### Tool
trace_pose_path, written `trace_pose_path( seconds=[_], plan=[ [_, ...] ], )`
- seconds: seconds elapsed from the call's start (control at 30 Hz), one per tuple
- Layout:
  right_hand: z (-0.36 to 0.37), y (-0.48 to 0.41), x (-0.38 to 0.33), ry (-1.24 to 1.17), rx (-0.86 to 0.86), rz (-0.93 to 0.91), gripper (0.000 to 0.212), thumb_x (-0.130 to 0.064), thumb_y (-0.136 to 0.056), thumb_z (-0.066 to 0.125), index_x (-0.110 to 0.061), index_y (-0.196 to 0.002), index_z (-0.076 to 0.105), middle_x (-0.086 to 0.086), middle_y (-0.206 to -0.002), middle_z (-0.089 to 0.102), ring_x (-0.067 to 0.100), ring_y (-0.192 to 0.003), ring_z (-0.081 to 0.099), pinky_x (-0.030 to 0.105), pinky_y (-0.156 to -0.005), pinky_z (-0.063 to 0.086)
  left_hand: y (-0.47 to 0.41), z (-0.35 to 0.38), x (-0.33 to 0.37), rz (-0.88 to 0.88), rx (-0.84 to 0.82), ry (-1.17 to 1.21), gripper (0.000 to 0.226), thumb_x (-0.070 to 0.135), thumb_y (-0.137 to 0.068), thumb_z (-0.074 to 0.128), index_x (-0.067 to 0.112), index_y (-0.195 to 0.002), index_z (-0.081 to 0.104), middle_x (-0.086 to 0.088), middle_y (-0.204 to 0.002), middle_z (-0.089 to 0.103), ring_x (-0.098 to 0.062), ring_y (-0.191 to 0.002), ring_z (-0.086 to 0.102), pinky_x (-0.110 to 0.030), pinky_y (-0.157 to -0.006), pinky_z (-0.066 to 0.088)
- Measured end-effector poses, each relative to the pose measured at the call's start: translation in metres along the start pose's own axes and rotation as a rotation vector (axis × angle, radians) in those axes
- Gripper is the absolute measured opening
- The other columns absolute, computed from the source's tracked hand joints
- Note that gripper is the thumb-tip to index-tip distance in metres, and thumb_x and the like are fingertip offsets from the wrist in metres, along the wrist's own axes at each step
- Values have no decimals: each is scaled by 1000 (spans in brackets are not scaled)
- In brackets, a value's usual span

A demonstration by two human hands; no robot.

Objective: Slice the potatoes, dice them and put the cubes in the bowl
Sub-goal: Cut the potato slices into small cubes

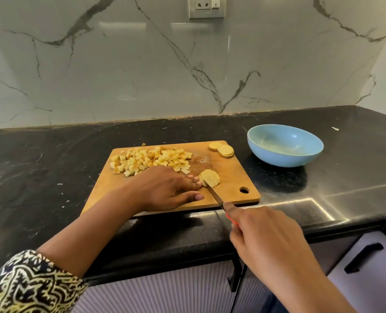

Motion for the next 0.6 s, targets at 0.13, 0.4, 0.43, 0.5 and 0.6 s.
trace_pose_path(
  seconds=[0.13,0.4,0.43,0.5,0.6],
  plan=[
    [-16,8,12,8,-28,18,39,-32,-97,37,-37,-135,46,-8,-84,57,10,-79,57,17,-53,35,-1,2,-2,-32,-4,28,65,69,-87,21,34,-132,52,20,-137,48,-6,-115,57,-35,-92,49],
    [-36,3,54,-172,157,120,38,-30,-93,52,-44,-128,56,-19,-56,37,-1,-51,39,15,-46,27,-14,-18,-20,-98,98,197,40,27,-90,63,29,-129,57,11,-131,58,-8,-118,55,-24,-102,40],
    [-34,2,57,-189,174,132,39,-29,-93,52,-43,-129,57,-19,-57,39,-2,-52,40,14,-47,28,-21,-20,-18,-69,75,175,45,23,-90,63,28,-133,53,11,-137,52,-8,-126,48,-25,-106,35],
    [-29,1,61,-226,175,150,39,-28,-93,53,-42,-129,56,-18,-58,42,0,-53,42,14,-47,30,-34,-19,-14,-33,-35,154,57,19,-89,64,30,-140,43,12,-146,42,-7,-134,35,-28,-110,26],
    [-24,4,65,-255,161,153,38,-27,-93,53,-41,-129,56,-18,-58,44,2,-53,44,15,-48,29,-51,-16,-12,-13,-188,207,64,18,-88,66,35,-142,37,12,-149,37,-4,-136,26,-29,-112,18]
  ],
)
Point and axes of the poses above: each hand's wrist, its own y-axis away from the middle knuckle, its own z-axis out of the palm, x = y × z, the point moved 9 cm from there along -y, towards the middle knuckle
